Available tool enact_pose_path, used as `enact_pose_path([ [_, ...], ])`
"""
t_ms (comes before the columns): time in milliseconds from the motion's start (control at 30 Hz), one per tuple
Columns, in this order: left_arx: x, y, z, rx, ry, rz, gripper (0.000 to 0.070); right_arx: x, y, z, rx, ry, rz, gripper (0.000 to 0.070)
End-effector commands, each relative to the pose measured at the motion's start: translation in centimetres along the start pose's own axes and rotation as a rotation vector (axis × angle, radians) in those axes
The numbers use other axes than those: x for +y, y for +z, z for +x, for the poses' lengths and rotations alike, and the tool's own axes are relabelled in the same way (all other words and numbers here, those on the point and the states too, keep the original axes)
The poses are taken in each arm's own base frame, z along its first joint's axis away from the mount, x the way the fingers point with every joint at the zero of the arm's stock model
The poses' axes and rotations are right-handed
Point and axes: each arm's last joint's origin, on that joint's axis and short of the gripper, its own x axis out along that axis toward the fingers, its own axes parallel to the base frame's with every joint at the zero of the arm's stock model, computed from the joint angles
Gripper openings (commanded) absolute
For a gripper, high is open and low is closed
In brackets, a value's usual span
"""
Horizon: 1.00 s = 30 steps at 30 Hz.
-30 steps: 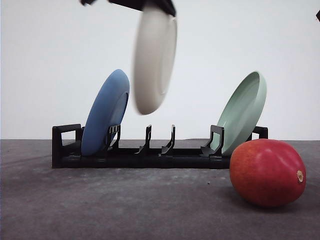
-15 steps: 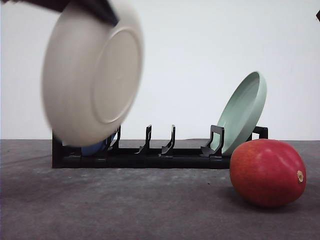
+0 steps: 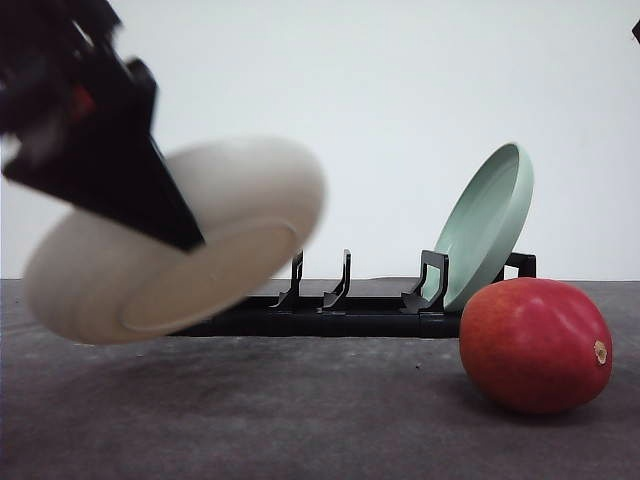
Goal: Place pomegranate in white plate
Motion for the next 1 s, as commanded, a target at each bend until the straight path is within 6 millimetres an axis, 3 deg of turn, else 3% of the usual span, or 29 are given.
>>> enact_pose_path([
  [0,-0.8,0.6,0.7,0.005,0.000,0.125,0.0010,0.0,0.5,-0.2,-0.021,-0.002,-0.008,0.0384],
  [300,-4.2,1.7,3.8,0.047,0.057,0.366,0.0011,0.0,0.5,-0.2,-0.021,-0.001,-0.008,0.0384],
  [633,-5.9,1.2,6.0,0.123,0.008,0.445,0.0039,0.0,0.5,-0.2,-0.021,-0.001,-0.008,0.0384],
  [700,-6.0,1.1,6.1,0.128,0.006,0.447,0.0097,0.0,0.5,-0.2,-0.021,-0.001,-0.008,0.0384],
  [833,-6.1,1.2,6.0,0.124,0.007,0.429,0.0347,0.0,0.5,-0.2,-0.021,-0.001,-0.008,0.0384],
  [967,-6.1,1.7,5.7,0.125,0.004,0.347,0.0366,0.0,0.5,-0.2,-0.021,-0.001,-0.008,0.0384],
])
